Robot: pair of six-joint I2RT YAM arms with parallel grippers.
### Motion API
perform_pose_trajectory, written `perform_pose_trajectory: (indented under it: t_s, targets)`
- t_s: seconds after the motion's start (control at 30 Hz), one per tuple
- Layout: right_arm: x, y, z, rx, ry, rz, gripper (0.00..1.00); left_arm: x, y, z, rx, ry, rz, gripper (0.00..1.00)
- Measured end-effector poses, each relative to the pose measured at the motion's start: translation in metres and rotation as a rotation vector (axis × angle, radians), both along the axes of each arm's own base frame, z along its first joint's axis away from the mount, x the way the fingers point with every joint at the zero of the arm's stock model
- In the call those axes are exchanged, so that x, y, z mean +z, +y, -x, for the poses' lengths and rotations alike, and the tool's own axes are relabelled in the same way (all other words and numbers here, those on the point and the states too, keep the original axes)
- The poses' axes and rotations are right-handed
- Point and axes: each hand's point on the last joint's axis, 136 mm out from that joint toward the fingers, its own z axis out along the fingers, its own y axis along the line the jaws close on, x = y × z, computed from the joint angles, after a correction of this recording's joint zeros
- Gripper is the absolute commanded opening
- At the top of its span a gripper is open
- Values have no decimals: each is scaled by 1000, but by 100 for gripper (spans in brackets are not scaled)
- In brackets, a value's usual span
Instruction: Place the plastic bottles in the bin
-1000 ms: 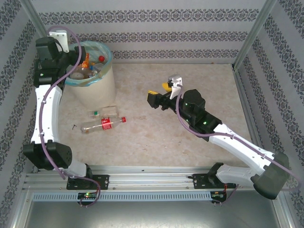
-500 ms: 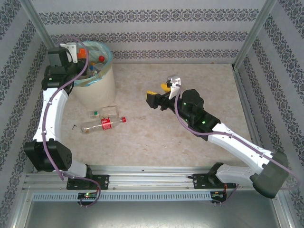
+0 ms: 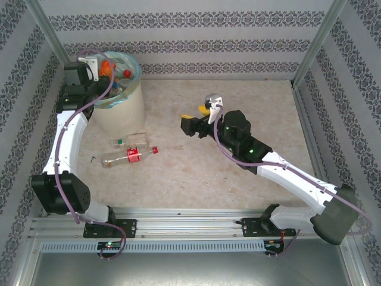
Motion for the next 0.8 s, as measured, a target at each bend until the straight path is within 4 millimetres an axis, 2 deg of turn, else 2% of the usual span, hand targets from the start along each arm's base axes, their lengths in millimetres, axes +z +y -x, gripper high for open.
perform_pose_trajectory:
  t_s: [0.17, 0.4, 0.57, 0.73, 0.8]
  targets:
    - [6, 8, -5, 14, 5, -8, 86, 9, -1, -9, -3, -7, 4, 40]
    - [1, 12, -8, 19, 28, -11, 86, -5, -12, -13, -17, 21, 19, 38]
    - [-1, 12, -7, 19, 35, -4, 86, -10, -11, -14, -8, 18, 13, 39]
    - [-6, 9, -7, 16, 53, 11, 87, 1, -9, -11, 4, 16, 8, 49]
    - [-7, 9, -7, 23, 62, 18, 87, 20, -10, -10, 4, -15, 9, 54]
